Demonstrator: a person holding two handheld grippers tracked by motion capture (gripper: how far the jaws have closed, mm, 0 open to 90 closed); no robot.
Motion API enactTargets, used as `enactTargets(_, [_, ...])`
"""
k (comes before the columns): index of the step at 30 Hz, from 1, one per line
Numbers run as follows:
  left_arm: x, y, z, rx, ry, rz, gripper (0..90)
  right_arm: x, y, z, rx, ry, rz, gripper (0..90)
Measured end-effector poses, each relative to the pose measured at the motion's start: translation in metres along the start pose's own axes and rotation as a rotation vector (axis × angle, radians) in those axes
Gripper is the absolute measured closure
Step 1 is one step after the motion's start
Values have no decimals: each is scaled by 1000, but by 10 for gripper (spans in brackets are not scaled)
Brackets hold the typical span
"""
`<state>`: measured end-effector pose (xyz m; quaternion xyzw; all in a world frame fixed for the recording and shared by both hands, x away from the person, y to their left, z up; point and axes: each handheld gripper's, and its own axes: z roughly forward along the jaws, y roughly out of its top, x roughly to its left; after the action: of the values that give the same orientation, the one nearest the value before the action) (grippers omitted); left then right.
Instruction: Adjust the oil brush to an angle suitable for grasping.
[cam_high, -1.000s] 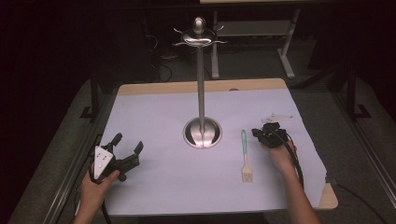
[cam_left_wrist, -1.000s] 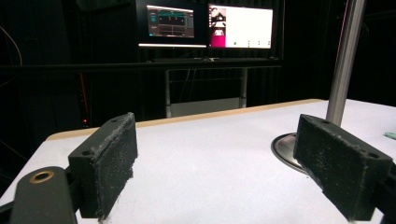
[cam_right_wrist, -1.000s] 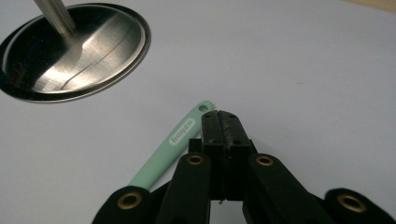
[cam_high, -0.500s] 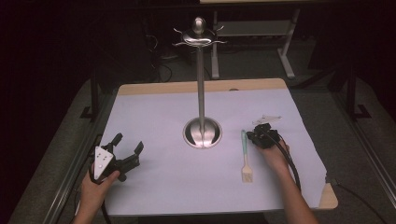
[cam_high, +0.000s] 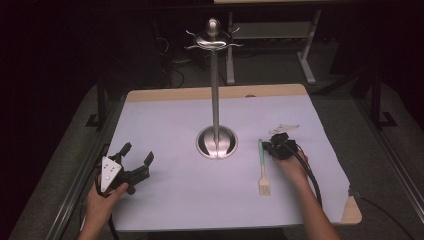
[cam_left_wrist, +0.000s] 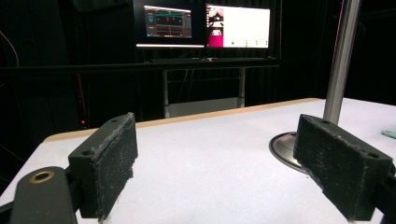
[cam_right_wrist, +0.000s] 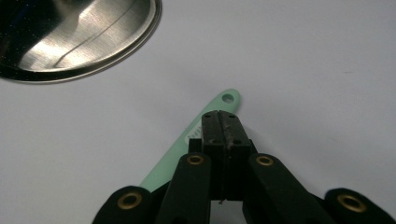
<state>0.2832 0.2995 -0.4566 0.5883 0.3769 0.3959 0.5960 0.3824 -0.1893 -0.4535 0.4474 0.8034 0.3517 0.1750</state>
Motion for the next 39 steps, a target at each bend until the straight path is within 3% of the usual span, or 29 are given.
enactTargets(9, [0, 0, 0, 2, 0, 0, 133, 5, 1, 2, -5, 19, 5, 899])
enactTargets(39, [0, 0, 0, 2, 1, 0, 133, 39, 11, 16, -12, 99, -64, 900])
